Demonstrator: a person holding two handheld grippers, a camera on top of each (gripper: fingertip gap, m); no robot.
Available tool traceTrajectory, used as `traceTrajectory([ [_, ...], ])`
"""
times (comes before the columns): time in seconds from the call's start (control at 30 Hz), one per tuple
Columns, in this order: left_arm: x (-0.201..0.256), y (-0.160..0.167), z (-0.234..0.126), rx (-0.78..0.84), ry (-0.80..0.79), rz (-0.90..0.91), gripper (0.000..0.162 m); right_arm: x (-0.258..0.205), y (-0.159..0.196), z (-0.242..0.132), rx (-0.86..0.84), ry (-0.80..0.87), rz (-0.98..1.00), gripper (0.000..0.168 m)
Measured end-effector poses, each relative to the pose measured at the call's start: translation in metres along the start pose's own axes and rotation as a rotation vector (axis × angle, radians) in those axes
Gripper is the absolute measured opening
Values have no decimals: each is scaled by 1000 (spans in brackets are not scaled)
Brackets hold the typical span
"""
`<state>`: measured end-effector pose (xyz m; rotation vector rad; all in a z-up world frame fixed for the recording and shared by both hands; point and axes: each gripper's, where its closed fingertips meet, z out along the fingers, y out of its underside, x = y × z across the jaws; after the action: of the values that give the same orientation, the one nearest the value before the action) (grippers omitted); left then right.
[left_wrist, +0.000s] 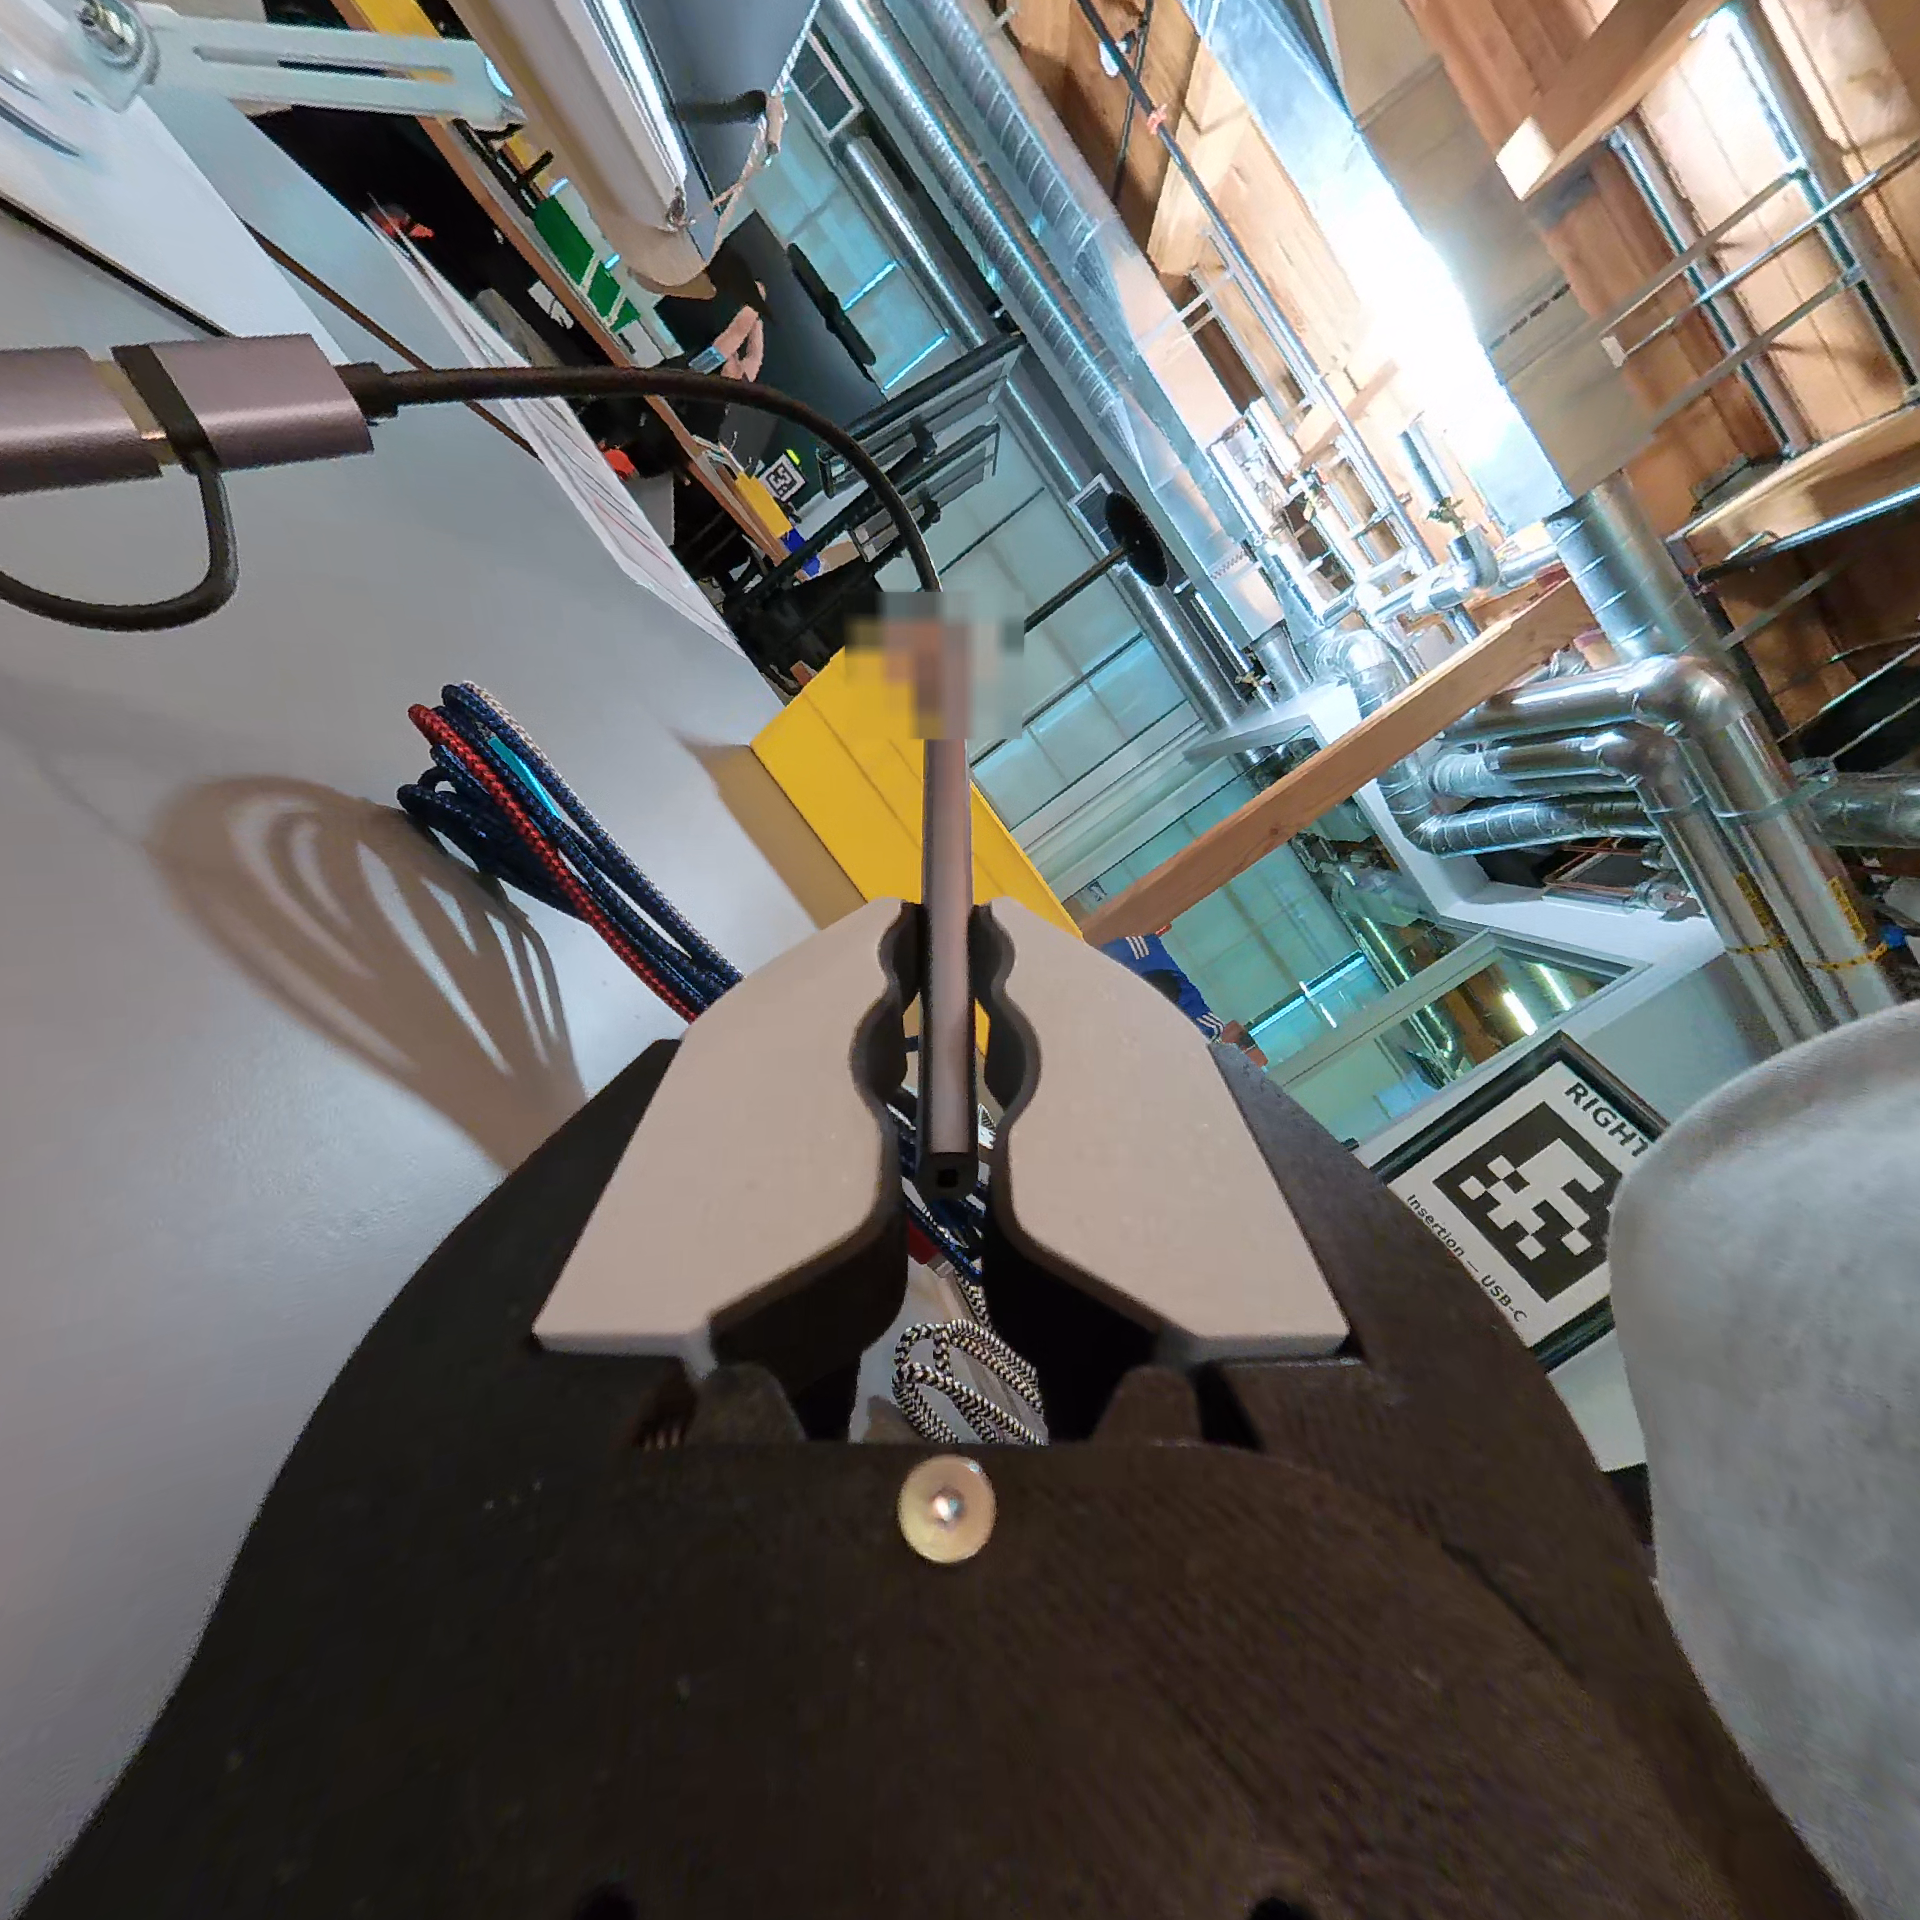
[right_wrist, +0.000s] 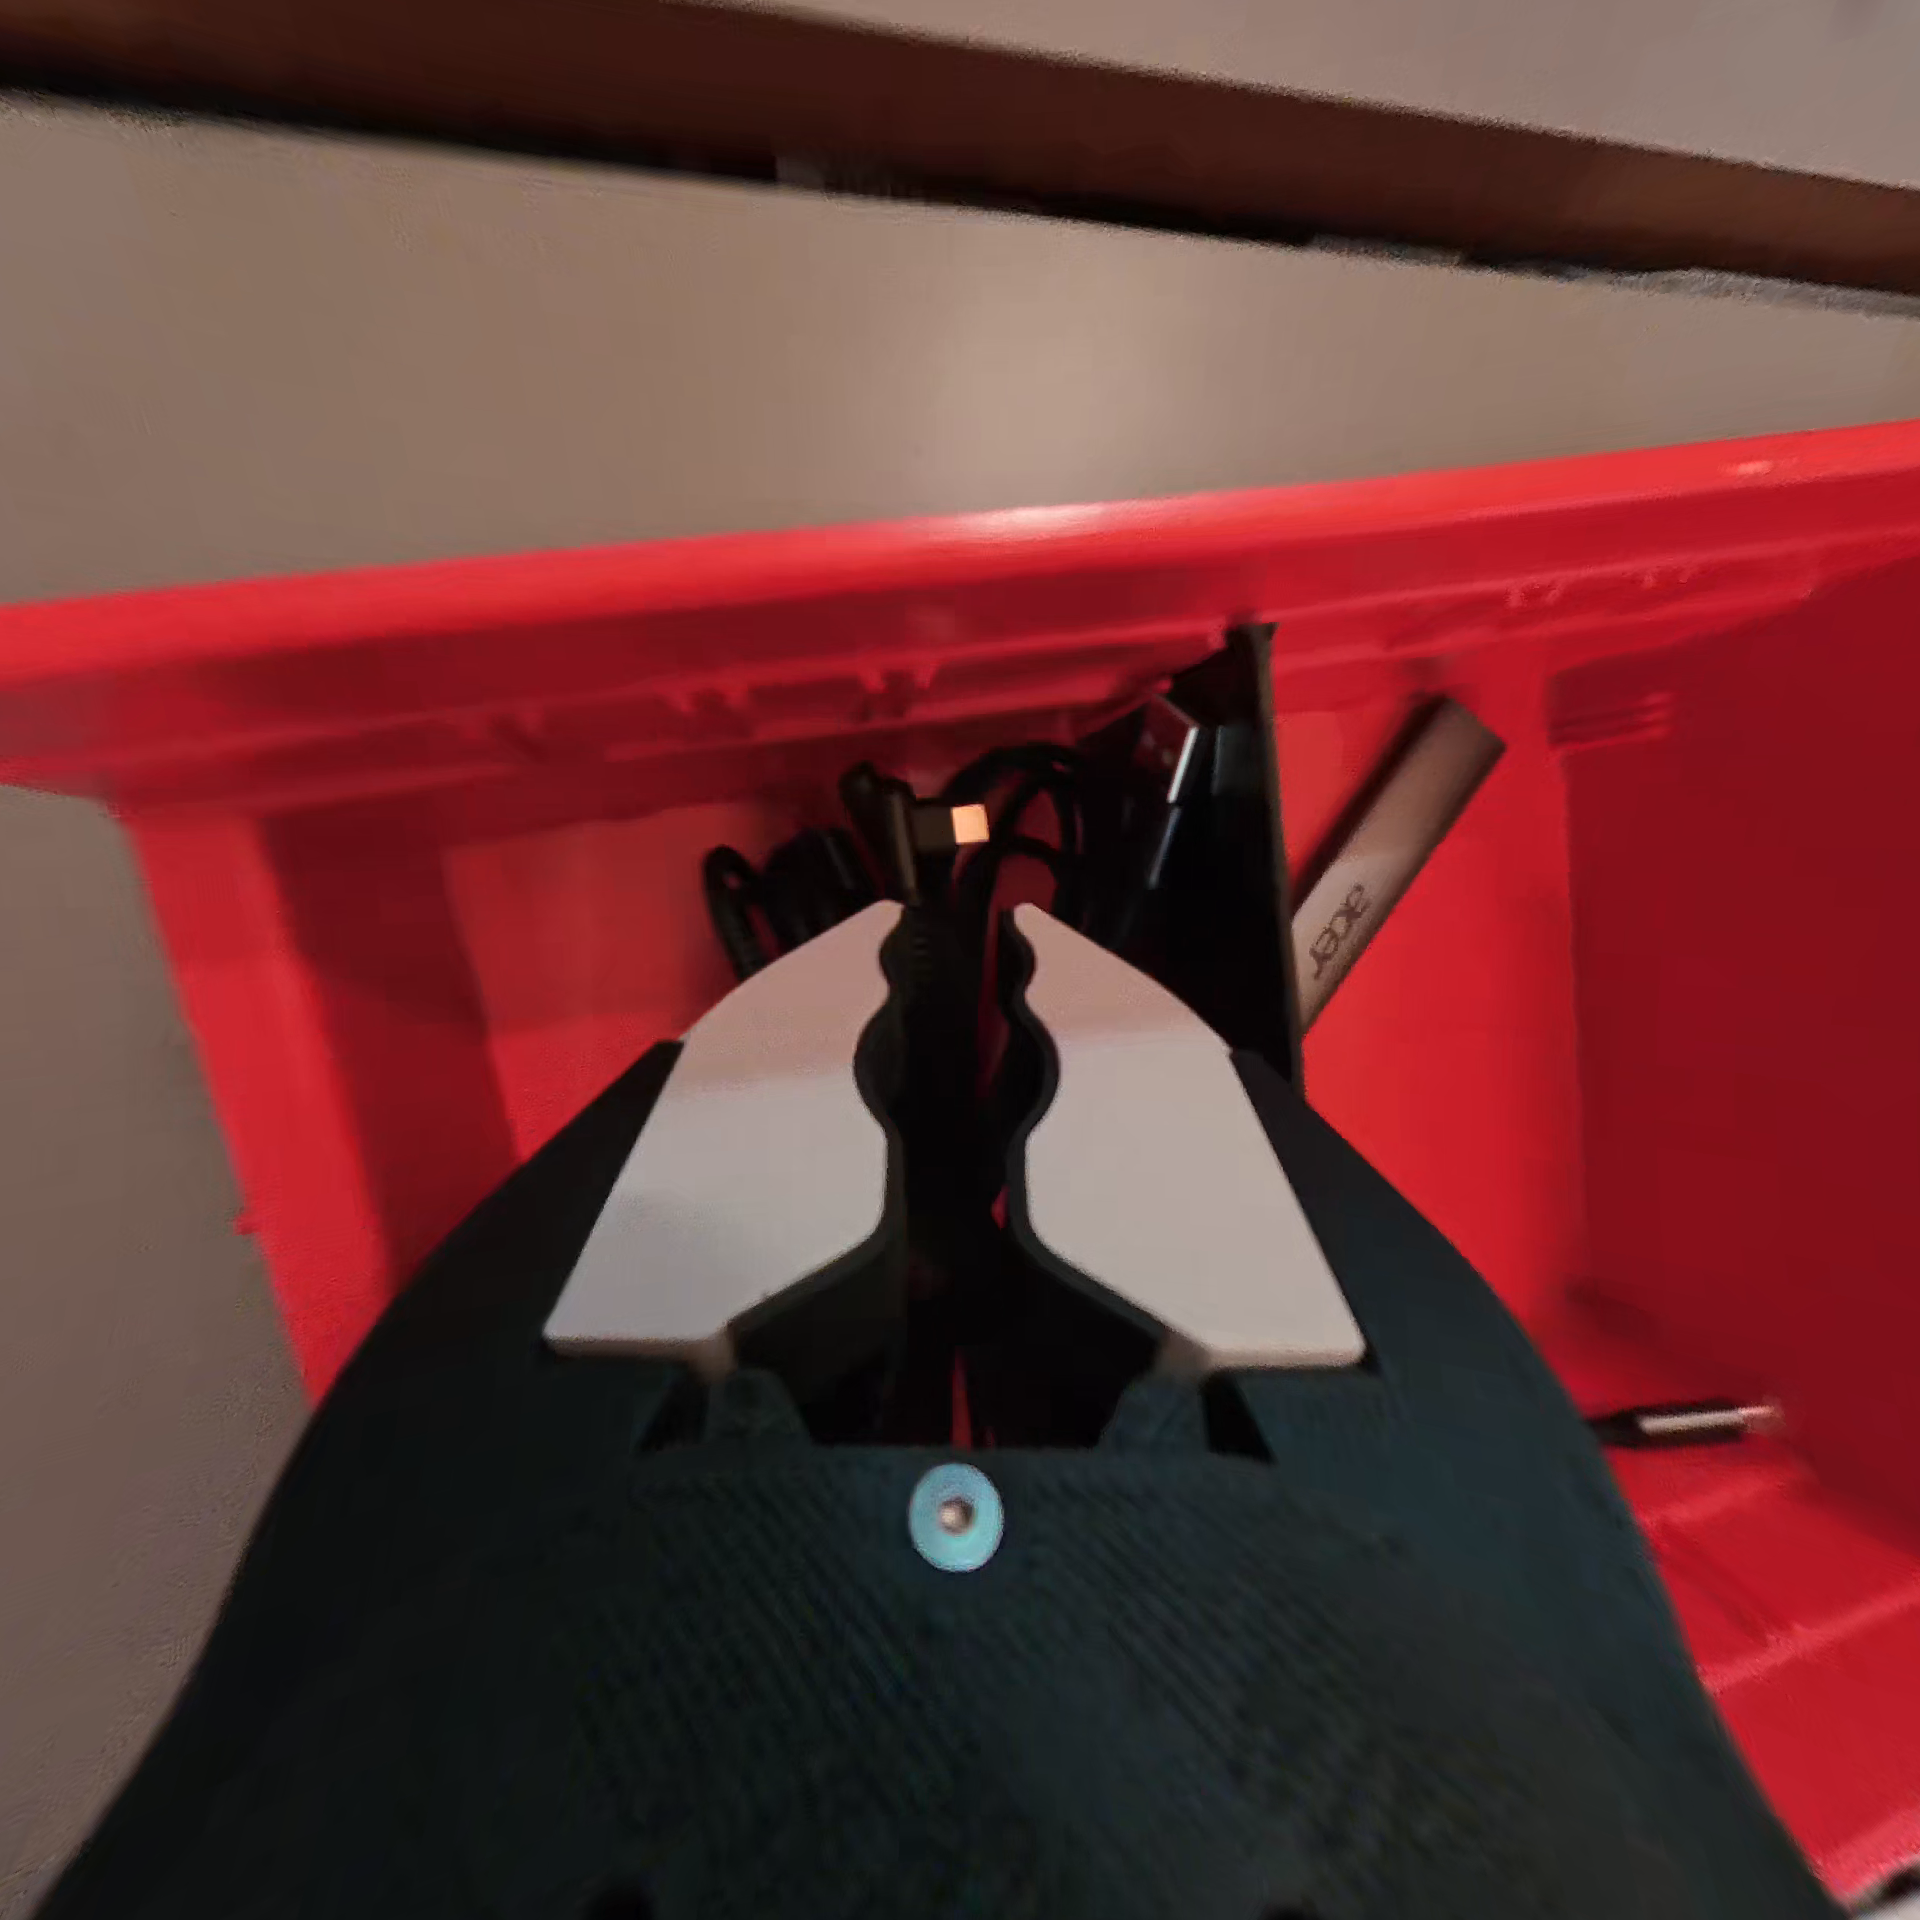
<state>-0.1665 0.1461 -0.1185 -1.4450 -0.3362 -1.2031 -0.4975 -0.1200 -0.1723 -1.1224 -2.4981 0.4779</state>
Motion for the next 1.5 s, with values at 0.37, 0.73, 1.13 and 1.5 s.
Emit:
traceTrajectory([
  [0.37,-1,7,6,-37,-15,17,8,4,3,13,-60,47,-73,19],
  [0.73,0,4,4,-22,3,-16,8,10,-32,-77,297,54,-104,8],
  [1.13,0,5,4,-32,-7,-5,8,102,-13,-348,954,139,148,7],
  [1.5,-3,6,3,-35,-4,-40,8,127,259,-429,811,585,286,7],
])
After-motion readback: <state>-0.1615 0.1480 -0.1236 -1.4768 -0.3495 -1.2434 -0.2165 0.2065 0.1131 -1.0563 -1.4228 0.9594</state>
